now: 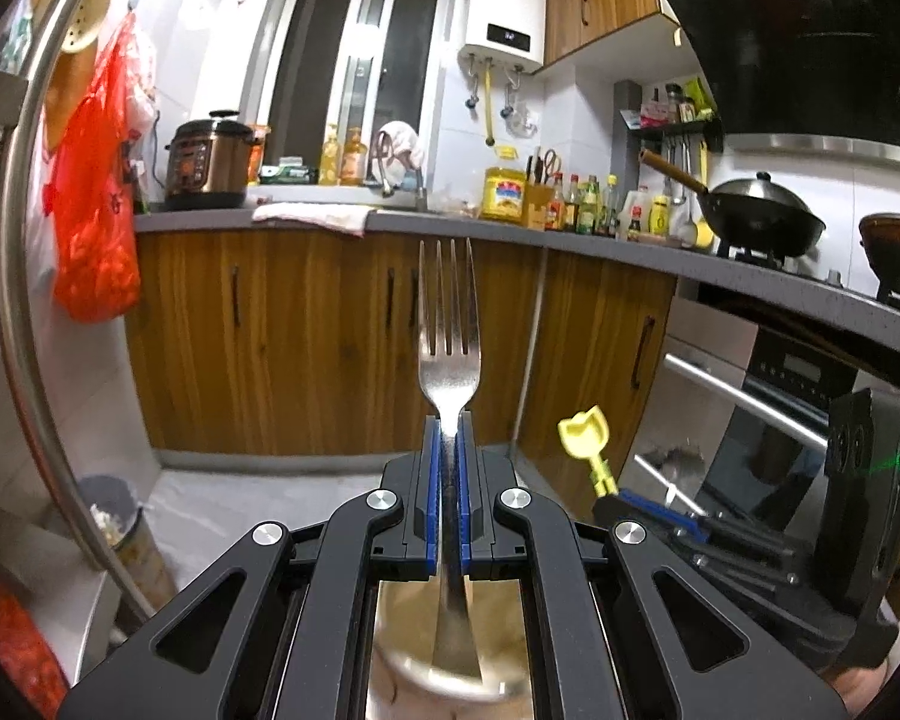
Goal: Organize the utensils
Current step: 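Lower the fork into the large opening while the right tool drops the utensil into the small one, then move both open tools back down over the remaining utensils on the cloth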
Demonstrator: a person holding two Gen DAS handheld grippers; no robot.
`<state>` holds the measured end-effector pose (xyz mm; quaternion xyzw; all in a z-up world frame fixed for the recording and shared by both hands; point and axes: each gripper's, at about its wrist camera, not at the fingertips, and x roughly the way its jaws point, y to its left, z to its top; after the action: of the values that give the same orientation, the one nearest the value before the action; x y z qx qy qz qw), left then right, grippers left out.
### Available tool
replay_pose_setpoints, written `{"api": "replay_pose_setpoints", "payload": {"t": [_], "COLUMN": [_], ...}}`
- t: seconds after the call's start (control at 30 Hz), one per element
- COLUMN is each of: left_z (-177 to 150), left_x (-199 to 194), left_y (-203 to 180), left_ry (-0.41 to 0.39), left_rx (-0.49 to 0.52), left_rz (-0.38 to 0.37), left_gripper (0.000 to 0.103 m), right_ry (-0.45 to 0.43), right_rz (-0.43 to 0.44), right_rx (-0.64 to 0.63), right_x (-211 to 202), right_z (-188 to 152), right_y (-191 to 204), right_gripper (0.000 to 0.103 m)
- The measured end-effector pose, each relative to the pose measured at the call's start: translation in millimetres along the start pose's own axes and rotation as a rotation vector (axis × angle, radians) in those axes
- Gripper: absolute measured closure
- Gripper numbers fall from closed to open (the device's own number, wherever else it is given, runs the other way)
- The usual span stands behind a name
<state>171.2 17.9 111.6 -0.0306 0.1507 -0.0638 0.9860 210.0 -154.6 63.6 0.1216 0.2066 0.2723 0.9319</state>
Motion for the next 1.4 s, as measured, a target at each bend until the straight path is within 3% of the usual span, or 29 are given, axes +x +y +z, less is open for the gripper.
{"api": "replay_pose_setpoints", "payload": {"t": [0.5, 1.03, 1.13, 1.2, 1.23, 1.33, 1.4], "left_z": [-11, -12, -12, -12, -11, -10, -9], "left_x": [2, 10, 10, 7, 5, -4, -12], "left_y": [-4, -9, -9, -9, -9, -9, -9], "left_ry": [0.267, 0.297, 0.296, 0.294, 0.293, 0.285, 0.276], "left_rx": [0.07, 0.09, 0.087, 0.08, 0.079, 0.071, 0.066], "left_rz": [0.043, 0.061, 0.058, 0.057, 0.055, 0.055, 0.048], "left_gripper": [0.097, 0.092, 0.09, 0.087, 0.086, 0.072, 0.063], "right_ry": [0.138, 0.186, 0.188, 0.183, 0.177, 0.164, 0.155], "right_rz": [-0.03, -0.071, -0.07, -0.07, -0.069, -0.065, -0.069], "right_rx": [-0.013, -0.024, -0.029, -0.034, -0.033, -0.033, -0.035], "right_x": [-15, -5, -6, -9, -12, -23, -32], "right_z": [-13, -5, -3, -1, 0, 2, 3], "right_y": [3, 2, 5, 7, 8, 10, 12], "right_gripper": [0.095, 0.094, 0.088, 0.075, 0.074, 0.07, 0.061]}}
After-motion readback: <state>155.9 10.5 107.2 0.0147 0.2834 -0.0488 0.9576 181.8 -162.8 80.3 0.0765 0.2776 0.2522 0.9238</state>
